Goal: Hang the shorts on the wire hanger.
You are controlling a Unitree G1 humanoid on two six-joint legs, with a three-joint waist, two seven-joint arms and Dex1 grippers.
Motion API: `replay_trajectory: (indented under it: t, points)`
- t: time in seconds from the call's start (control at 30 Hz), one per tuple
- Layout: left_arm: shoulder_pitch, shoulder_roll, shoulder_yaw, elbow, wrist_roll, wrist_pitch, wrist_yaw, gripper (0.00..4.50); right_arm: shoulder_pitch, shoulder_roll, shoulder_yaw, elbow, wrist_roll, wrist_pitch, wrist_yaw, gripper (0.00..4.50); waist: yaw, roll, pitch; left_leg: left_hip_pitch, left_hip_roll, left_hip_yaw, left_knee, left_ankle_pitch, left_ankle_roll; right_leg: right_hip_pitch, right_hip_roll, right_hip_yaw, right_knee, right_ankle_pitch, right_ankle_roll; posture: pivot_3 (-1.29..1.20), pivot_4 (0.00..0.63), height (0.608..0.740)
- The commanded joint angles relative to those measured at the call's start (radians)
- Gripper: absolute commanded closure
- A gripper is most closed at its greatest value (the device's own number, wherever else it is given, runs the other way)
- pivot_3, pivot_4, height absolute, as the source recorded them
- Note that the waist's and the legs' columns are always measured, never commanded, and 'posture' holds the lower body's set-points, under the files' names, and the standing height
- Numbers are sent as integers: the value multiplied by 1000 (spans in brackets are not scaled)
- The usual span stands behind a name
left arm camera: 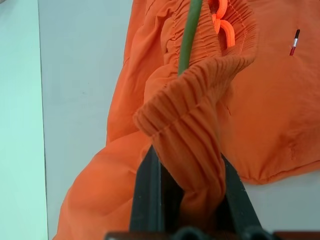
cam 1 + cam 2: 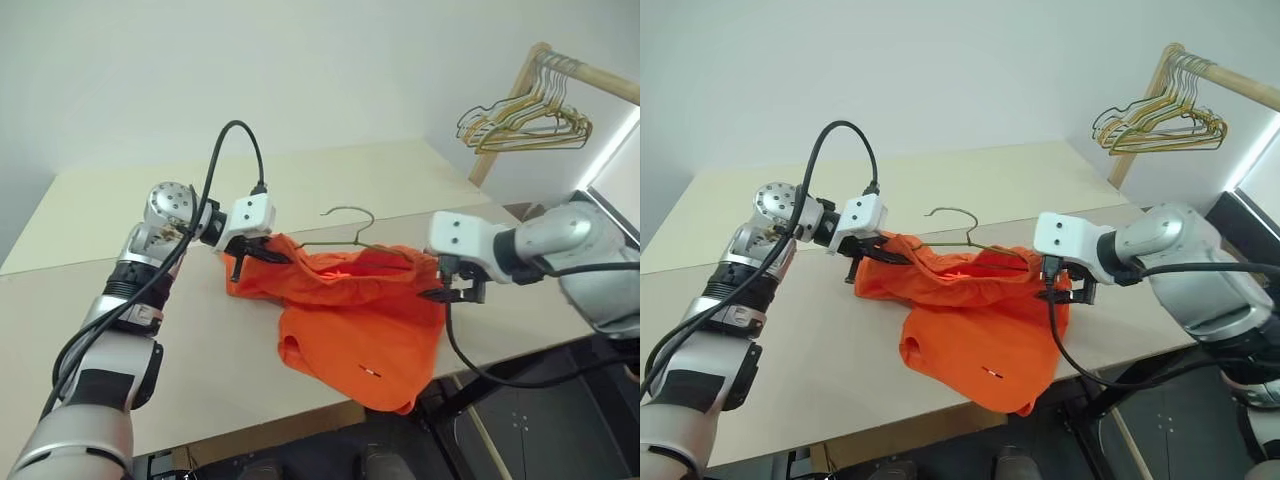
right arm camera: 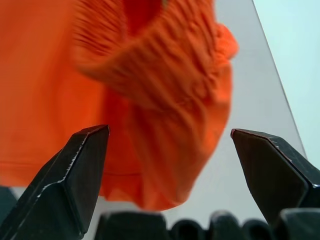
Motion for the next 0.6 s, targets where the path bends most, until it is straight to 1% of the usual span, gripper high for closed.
replay_trajectory:
  t: [0.03,0.07,0.17,0.23,0.37,0.4,0.43,0.53,0.6]
  points:
    - [-10,15,32,-45,-25,12,7,4479,-50,37,22,67,-46,-39,4,26,1,0,0,0,0,0,0,0,0,0,0,0,0,0,0,-85,0,740]
    - [-8,16,33,-49,-26,13,7,4479,-61,51,27,84,-53,-44,9,26,1,0,0,0,0,0,0,0,0,0,0,0,0,0,0,-82,0,740]
    - [-2,21,34,-61,-25,15,6,4479,-83,83,19,111,-38,-62,46,614,1,0,0,0,0,0,0,0,0,0,0,0,0,0,0,-75,0,740]
    - [0,23,36,-66,-25,18,7,4479,-90,91,17,115,-31,-69,69,1260,1,0,0,0,0,0,0,0,0,0,0,0,0,0,0,-71,0,740]
    - [6,29,37,-74,-26,20,8,4479,-89,96,26,133,-48,-87,92,2765,2,0,0,0,0,-1,0,0,0,0,0,-1,0,0,0,-71,0,740]
    - [6,30,37,-74,-26,19,8,4479,-88,96,27,138,-51,-92,97,3055,2,0,0,0,0,-1,0,0,0,0,0,-1,0,0,0,-70,0,740]
    - [6,31,37,-73,-25,17,7,4479,-89,97,28,142,-54,-95,101,3473,2,0,0,0,0,-1,0,0,0,0,0,-1,0,0,0,-71,0,740]
    - [6,32,37,-67,-25,-5,1,4479,-93,102,22,152,-48,-96,118,4478,1,0,0,0,0,-1,0,0,0,0,0,-1,0,0,0,-74,0,740]
    - [9,32,38,-61,-28,-45,-6,4479,-97,104,10,154,-33,-93,136,4478,1,0,0,0,0,0,0,0,0,0,0,0,0,0,0,-76,0,740]
